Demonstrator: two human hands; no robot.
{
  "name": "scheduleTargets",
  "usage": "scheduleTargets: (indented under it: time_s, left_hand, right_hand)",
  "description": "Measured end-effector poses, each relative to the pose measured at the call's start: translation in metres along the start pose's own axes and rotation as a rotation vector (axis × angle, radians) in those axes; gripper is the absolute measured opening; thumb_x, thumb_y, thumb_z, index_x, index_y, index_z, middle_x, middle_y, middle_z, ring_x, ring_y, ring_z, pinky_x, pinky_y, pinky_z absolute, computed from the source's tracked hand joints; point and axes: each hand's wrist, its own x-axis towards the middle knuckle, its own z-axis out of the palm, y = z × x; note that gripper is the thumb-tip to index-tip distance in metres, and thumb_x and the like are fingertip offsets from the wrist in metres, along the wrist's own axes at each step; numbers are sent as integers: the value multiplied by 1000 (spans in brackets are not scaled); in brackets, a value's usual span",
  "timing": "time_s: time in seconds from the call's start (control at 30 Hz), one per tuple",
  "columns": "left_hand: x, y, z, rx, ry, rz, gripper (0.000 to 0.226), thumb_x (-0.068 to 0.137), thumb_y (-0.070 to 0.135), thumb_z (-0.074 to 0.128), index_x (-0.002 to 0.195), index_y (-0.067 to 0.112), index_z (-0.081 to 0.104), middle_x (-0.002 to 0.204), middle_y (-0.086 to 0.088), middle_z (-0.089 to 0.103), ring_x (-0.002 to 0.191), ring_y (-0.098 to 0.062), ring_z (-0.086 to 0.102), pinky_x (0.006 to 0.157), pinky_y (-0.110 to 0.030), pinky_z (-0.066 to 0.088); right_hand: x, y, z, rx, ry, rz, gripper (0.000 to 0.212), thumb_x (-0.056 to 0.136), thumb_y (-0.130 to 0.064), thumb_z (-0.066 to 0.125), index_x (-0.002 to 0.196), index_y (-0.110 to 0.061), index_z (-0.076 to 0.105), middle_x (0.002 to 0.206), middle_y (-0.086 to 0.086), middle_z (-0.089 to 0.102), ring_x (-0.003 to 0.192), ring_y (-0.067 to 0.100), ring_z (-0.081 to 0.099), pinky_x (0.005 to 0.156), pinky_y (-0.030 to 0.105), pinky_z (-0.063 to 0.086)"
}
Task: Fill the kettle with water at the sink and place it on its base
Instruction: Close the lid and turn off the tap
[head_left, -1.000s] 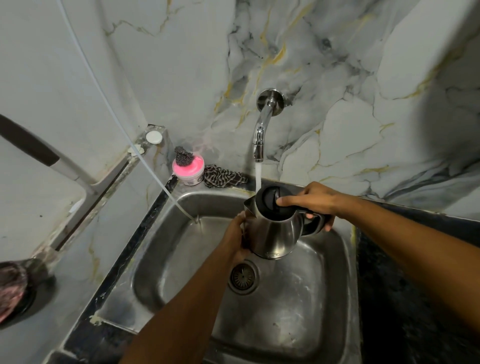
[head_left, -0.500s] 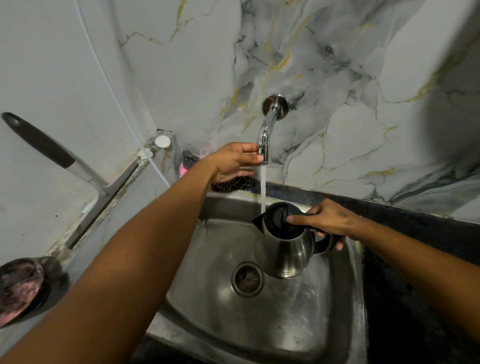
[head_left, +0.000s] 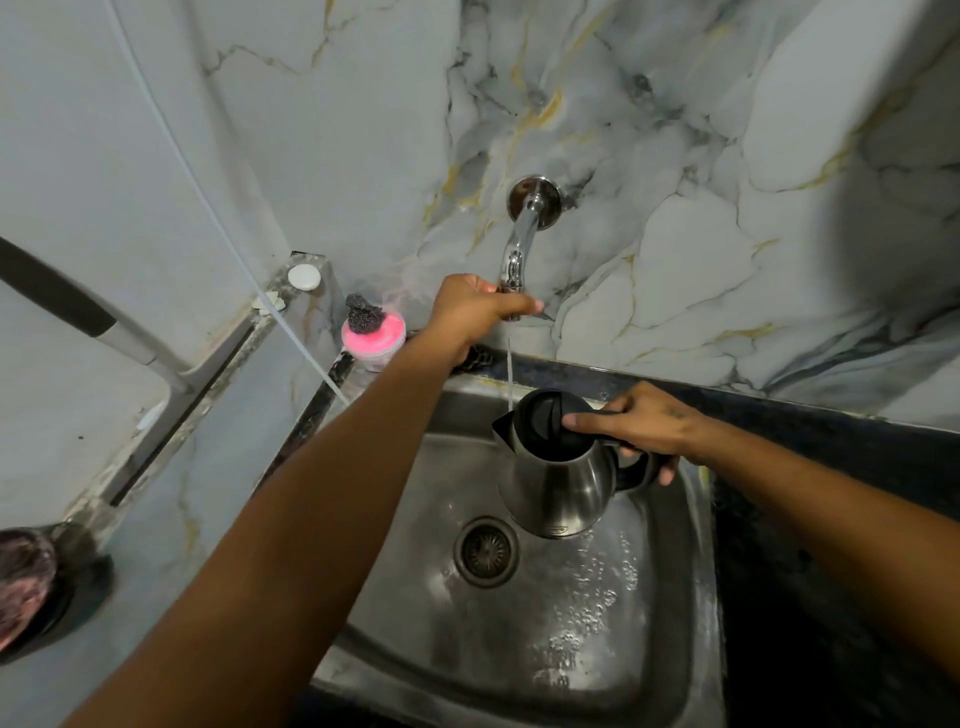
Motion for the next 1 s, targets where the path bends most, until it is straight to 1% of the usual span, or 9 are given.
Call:
scheduleTargets:
  time_s: [0.17, 0.27, 0.33, 0.4, 0.5, 0.57, 0.67, 0.8, 1.0]
  left_hand:
    - [-10, -2, 2, 89, 163, 36, 59, 45, 45, 101, 63, 22, 50, 75, -1, 75, 67, -12, 69, 63, -33, 54]
    - [-19, -18, -4, -26, 48, 5, 59, 60, 73, 83, 72, 21, 56, 60, 12, 65, 56, -3, 59, 59, -27, 46]
    - [-30, -55, -8, -199, -49, -221, 62, 78, 82, 59, 83, 20, 61, 66, 6, 53, 57, -11, 45, 57, -28, 32]
    - [-52, -108, -8, -236, -163, -555, 56, 89, 76, 53, 86, 21, 58, 74, 0, 44, 60, -13, 37, 58, -29, 23]
    - [-91, -174, 7, -276, -307, -848, 72, 79, 72, 69, 107, 6, 64, 100, -12, 62, 84, -25, 60, 74, -34, 50]
    - [-99, -191, 18, -498, -362, -860, 78, 79, 68, 71, 120, 1, 69, 121, -18, 70, 108, -36, 68, 86, -47, 60]
    - [-95, -190, 21, -581, -373, -803, 76, 82, 68, 68, 127, 7, 71, 133, -20, 68, 122, -40, 64, 99, -56, 56]
    - [-97, -192, 22, -555, -320, -790, 75, 81, 68, 70, 123, 6, 72, 132, -20, 68, 120, -40, 65, 87, -54, 60]
    - [-110, -199, 34, -656, -303, -798, 70, 87, 65, 64, 124, 7, 74, 134, -21, 68, 124, -41, 63, 103, -59, 52]
  right_hand:
    - [-4, -4, 2, -10, 2, 14, 104, 34, -102, 65, 92, -18, 83, 44, -5, 60, 54, 35, 74, 48, 54, 64]
    - [-5, -5, 2, -5, -3, 9, 106, 33, -103, 65, 94, -18, 83, 43, -6, 59, 65, 39, 77, 47, 53, 64]
    - [-4, -3, 0, 11, -2, 5, 108, 36, -103, 65, 95, -14, 82, 42, -7, 58, 55, 32, 73, 47, 52, 64]
    - [-3, 0, 0, 27, -6, 5, 107, 40, -102, 66, 98, -13, 81, 41, -8, 55, 50, 23, 68, 47, 47, 65]
    - [0, 0, 0, 49, -6, 8, 102, 42, -102, 66, 99, -19, 82, 42, -9, 55, 46, 16, 67, 46, 42, 64]
    - [1, 0, 0, 57, -10, 9, 97, 40, -102, 66, 96, -24, 83, 43, -9, 55, 47, 14, 68, 46, 41, 63]
    - [1, -2, 1, 43, -30, 14, 85, 42, -101, 65, 88, -31, 84, 57, -1, 67, 60, 17, 77, 50, 48, 66]
    - [5, -11, -2, 8, -42, 73, 90, 47, -98, 68, 87, -19, 83, 86, 11, 80, 61, 26, 79, 50, 50, 65]
    - [12, -23, 0, -83, -2, 133, 90, 49, -89, 76, 82, -5, 78, 68, 7, 77, 40, 22, 71, 46, 39, 60]
